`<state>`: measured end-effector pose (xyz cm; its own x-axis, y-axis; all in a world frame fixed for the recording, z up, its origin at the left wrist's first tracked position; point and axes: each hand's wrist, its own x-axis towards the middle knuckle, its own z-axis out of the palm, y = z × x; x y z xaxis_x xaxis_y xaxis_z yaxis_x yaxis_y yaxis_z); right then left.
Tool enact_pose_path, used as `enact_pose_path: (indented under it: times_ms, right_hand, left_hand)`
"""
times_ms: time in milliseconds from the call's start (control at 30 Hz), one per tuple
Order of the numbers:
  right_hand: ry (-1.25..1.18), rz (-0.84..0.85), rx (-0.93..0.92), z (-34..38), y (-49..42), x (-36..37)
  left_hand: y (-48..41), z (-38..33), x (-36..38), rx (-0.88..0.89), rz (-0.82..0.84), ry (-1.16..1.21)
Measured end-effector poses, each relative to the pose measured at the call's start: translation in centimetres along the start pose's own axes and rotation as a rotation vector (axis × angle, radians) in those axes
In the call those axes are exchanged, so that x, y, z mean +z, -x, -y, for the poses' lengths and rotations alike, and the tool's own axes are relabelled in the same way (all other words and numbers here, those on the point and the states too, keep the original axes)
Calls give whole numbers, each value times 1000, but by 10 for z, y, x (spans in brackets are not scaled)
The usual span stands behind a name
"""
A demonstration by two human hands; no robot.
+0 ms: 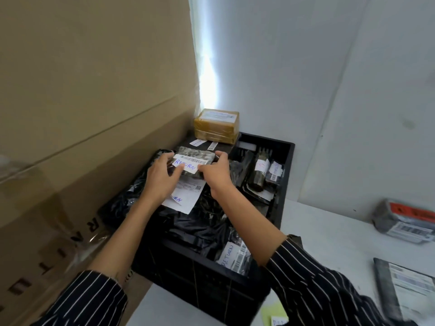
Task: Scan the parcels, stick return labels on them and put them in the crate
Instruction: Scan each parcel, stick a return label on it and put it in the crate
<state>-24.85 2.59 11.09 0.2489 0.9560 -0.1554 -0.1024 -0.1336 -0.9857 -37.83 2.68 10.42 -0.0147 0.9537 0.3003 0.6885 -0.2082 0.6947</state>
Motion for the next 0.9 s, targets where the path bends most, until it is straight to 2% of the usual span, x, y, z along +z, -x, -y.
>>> enact_pose_path:
  times_ms: [67, 200, 267, 433, 533, 667, 800, 900]
  right_hand:
    - [150, -16, -33, -7, -5, 11]
    - [697, -45, -289, -22, -13, 15]
    - [784, -10, -362, -26, -14, 11]
    - [705, 51, -466, -7, 2, -29]
    - [652, 30, -531, -1, 25, -77]
    - [533, -135, -543, -21, 59, -155]
    - [553, -278, -400, -65, 82, -229]
    - [614, -324, -282, -105, 84, -267]
  left_hand:
    - [-8, 9, -2, -2, -5, -106]
    - [-17, 22, -4, -32, 77, -310]
    - [-17, 22, -3, -27, 91, -376]
    - [-2, -8, -1, 123, -64, -210]
    - [24, -45, 11, 213, -29, -18]
    - [71, -97, 43, 251, 145, 284]
    - [113, -134, 93, 196, 375, 480]
    - [138, -145, 140, 113, 564, 499]
